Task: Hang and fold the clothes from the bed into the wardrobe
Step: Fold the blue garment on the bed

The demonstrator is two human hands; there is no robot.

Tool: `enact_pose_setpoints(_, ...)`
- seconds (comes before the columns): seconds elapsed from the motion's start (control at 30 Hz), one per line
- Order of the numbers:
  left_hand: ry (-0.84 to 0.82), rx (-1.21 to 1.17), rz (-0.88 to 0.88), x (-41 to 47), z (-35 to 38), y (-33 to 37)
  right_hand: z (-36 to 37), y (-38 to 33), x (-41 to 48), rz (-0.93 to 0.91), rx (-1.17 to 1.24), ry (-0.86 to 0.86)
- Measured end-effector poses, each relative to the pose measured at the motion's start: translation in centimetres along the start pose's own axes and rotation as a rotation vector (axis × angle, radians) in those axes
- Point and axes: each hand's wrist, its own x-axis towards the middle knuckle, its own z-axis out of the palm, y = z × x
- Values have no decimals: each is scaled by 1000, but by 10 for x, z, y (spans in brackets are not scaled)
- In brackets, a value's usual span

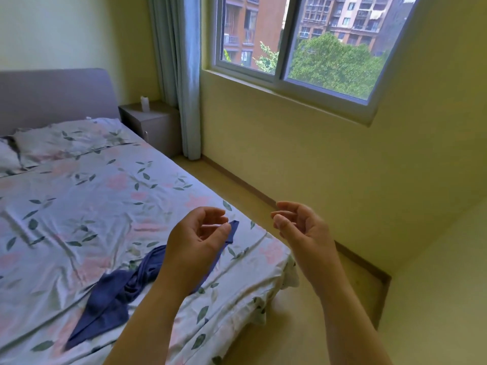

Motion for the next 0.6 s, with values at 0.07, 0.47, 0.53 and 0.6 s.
enact_pose_setpoints(0.07,21,12,-33,25,3,-11,3,9,28,30,-40,-51)
enact_pose_setpoints(0.47,158,114,-189,142,23,-77,30,75,177,147,-33,-254)
enact_pose_setpoints(0.53,222,135,-218,160,26,-95,36,94,207,164,-55,-320)
enact_pose_setpoints(0.6,282,161,-265,175,30,-115,43,116,240,189,-89,-404)
